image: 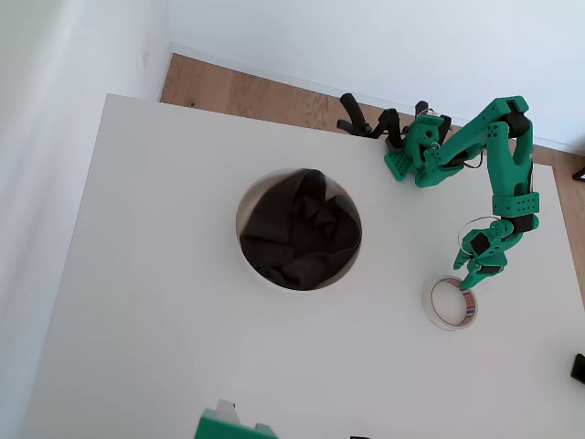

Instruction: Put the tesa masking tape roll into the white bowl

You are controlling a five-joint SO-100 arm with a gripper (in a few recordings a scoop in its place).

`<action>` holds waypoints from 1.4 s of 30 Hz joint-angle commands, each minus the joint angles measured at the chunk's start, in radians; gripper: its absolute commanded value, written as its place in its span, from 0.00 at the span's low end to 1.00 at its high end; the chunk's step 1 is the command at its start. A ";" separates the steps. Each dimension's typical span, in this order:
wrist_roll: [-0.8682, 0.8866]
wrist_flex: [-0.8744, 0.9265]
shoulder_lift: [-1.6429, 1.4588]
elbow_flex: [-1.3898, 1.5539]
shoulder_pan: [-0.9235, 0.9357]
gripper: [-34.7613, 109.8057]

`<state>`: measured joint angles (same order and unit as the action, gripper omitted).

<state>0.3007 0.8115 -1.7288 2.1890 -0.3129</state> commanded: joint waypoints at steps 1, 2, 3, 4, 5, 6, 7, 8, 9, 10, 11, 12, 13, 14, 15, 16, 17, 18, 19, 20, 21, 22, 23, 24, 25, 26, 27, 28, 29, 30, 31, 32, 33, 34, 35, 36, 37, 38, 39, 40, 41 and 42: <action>0.011 0.014 -0.020 -0.071 -0.012 0.25; 0.011 0.015 -0.018 -0.074 -0.012 0.20; 0.011 0.017 -0.015 -0.077 -0.012 0.18; 0.011 0.017 -0.014 -0.078 -0.012 0.18; 0.012 0.018 -0.011 -0.080 -0.012 0.18; 0.012 0.020 -0.009 -0.081 -0.012 0.18; 0.012 0.021 -0.008 -0.083 -0.012 0.18; 0.012 0.021 -0.006 -0.084 -0.012 0.18; 0.011 0.023 -0.005 -0.086 -0.012 0.18; 0.011 0.023 -0.005 -0.086 -0.012 0.18; 0.011 0.023 -0.005 -0.087 -0.012 0.18; 0.011 0.023 -0.005 -0.087 -0.012 0.18; 0.009 0.023 -0.005 -0.087 -0.012 0.18; 0.009 0.023 -0.005 -0.087 -0.012 0.18; 0.009 0.023 -0.005 -0.087 -0.012 0.18; 0.009 0.023 -0.005 -0.087 -0.012 0.18; 0.009 0.021 -0.005 -0.087 -0.011 0.18; 0.005 0.017 -0.006 -0.087 -0.008 0.18; -0.006 0.011 -0.009 -0.087 -0.003 0.18; -0.014 0.009 -0.015 -0.087 0.005 0.18; -0.018 0.009 -0.026 -0.089 0.012 0.18; -0.020 0.025 -0.035 -0.100 0.018 0.18; -0.021 0.049 -0.046 -0.117 0.025 0.18; -0.026 0.075 -0.058 -0.133 0.029 0.18; -0.031 0.098 -0.074 -0.147 0.032 0.18; -0.035 0.117 -0.094 -0.161 0.037 0.18; -0.037 0.133 -0.118 -0.172 0.043 0.18; -0.038 0.149 -0.143 -0.183 0.049 0.18; -0.041 0.169 -0.169 -0.198 0.057 0.18; -0.044 0.192 -0.192 -0.216 0.067 0.18; -0.048 0.216 -0.215 -0.238 0.077 0.18; -0.052 0.239 -0.236 -0.256 0.087 0.18; -0.060 0.255 -0.261 -0.270 0.098 0.18; -0.064 0.276 -0.284 -0.290 0.112 0.18; -0.067 0.301 -0.304 -0.313 0.130 0.18; -0.069 0.325 -0.327 -0.339 0.153 0.18; -0.072 0.348 -0.348 -0.368 0.176 0.18; -0.075 0.371 -0.373 -0.397 0.206 0.18; -0.077 0.393 -0.397 -0.430 0.239 0.18; -0.081 0.413 -0.420 -0.462 0.272 0.18; -0.091 0.437 -0.437 -0.500 0.308 0.18; -0.100 0.463 -0.448 -0.541 0.345 0.18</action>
<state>0.2132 1.2042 -2.0540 1.8239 -0.0675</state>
